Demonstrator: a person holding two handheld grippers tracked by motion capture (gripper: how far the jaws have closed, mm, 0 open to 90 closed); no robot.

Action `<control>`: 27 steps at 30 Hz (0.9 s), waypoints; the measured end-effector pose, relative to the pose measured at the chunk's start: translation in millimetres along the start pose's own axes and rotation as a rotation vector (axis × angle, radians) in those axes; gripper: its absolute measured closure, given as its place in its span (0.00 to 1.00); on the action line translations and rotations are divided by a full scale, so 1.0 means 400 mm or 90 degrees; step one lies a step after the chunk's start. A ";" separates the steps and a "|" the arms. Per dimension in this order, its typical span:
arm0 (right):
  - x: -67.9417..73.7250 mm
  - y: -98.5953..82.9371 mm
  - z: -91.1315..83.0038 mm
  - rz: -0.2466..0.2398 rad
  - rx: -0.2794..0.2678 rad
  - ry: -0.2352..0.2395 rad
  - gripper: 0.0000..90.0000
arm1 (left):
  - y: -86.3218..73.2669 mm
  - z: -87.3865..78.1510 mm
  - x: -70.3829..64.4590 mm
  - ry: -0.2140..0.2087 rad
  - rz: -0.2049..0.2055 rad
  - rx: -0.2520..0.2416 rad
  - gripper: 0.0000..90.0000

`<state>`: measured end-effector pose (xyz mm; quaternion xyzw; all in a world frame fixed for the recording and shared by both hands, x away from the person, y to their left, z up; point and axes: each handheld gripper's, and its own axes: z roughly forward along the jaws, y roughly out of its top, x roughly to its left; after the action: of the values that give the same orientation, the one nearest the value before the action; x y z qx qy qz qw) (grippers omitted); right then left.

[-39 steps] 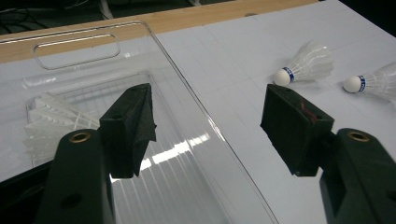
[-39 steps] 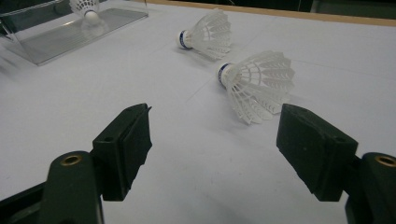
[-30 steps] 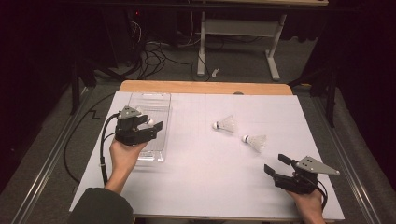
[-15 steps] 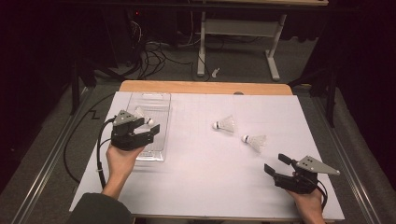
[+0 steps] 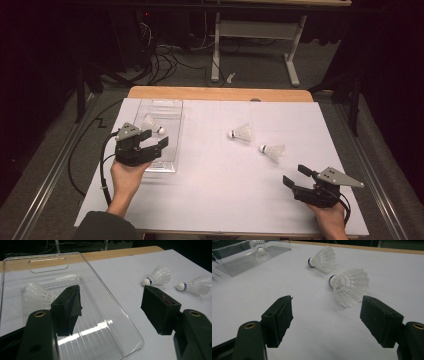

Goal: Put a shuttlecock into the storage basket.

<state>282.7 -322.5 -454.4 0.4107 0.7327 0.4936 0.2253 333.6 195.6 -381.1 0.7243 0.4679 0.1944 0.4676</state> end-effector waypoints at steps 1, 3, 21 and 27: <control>0.000 0.000 0.000 0.000 0.000 0.000 0.30 | -0.001 -0.002 0.000 0.000 0.001 -0.001 0.37; 0.000 0.000 0.000 0.000 0.000 0.000 0.30 | -0.003 -0.008 -0.001 0.001 0.002 -0.003 0.36; 0.004 0.001 0.001 -0.002 0.000 0.001 0.30 | -0.028 -0.040 -0.009 -0.001 0.001 -0.025 0.36; -0.001 -0.001 -0.001 0.002 -0.001 0.001 0.30 | -0.034 -0.047 -0.012 -0.001 0.002 -0.031 0.36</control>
<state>282.4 -323.0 -454.4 0.4116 0.7317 0.4949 0.2245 311.1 202.4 -382.8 0.7136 0.4616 0.2054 0.4854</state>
